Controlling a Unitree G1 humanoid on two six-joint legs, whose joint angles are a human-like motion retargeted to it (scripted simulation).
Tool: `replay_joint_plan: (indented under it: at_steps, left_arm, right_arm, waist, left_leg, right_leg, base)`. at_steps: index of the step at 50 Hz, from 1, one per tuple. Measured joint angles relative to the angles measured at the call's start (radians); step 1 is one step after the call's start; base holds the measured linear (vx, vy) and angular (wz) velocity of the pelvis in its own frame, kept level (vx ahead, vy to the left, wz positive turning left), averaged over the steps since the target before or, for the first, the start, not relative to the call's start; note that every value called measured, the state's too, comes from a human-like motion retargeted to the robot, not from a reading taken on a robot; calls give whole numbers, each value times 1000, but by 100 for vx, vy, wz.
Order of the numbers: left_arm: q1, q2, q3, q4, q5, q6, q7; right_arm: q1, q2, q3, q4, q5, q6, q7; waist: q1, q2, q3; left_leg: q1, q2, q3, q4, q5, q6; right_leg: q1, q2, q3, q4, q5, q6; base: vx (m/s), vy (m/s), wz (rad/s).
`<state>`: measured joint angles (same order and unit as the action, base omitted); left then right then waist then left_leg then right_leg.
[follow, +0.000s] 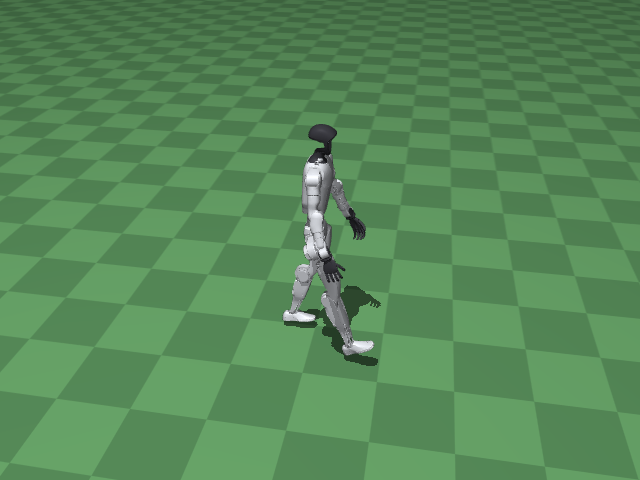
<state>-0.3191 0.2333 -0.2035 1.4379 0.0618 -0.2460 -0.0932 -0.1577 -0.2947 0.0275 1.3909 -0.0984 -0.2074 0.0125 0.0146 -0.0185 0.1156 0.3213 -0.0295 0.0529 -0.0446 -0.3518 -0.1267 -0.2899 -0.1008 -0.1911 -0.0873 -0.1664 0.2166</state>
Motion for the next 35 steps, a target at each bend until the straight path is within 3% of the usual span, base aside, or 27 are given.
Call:
replay_joint_plan:
  at_steps: [11,15,25,30,33,35]
  left_arm:
    - [69,-22,3,67,13,14,1]
    - [109,-30,-1,81,75,-11,-4]
    - [113,-23,69,7,111,16,-1]
    - [132,-22,62,-52,113,9,6]
    - [110,-9,81,-66,135,50,-6]
    - [122,-3,75,-76,139,30,-11]
  right_arm:
    - [10,-6,-5,15,-23,-1,5]
    - [25,0,13,13,59,-42,8]
    - [34,13,44,16,86,-28,38]
    - [58,6,72,15,127,-23,30]
    - [33,7,63,34,82,24,45]
    - [30,5,72,44,101,5,36]
  waist:
    - [-12,-12,-48]
    - [-34,-25,-86]
    - [-10,-56,-125]
    - [-2,-98,-143]
    - [35,-124,-120]
    - [52,-142,-121]
  left_leg:
    - [29,3,-53,33,-4,49]
    - [-4,3,-71,112,10,57]
    - [11,16,-107,115,204,74]
    - [-58,-20,-67,301,224,29]
    - [-50,-36,-31,331,254,59]
    - [-90,-51,15,426,234,63]
  right_leg:
    - [55,-13,0,0,96,19]
    - [64,-32,-30,16,77,30]
    - [132,-25,-34,0,58,31]
    - [156,-85,-68,44,105,28]
    - [208,-90,-30,1,200,34]
    - [183,-121,-17,89,157,40]
  base:
    - [37,-12,24]
    - [39,-16,29]
    - [37,-19,19]
    - [34,-17,22]
    - [32,-20,-17]
    - [30,-14,7]
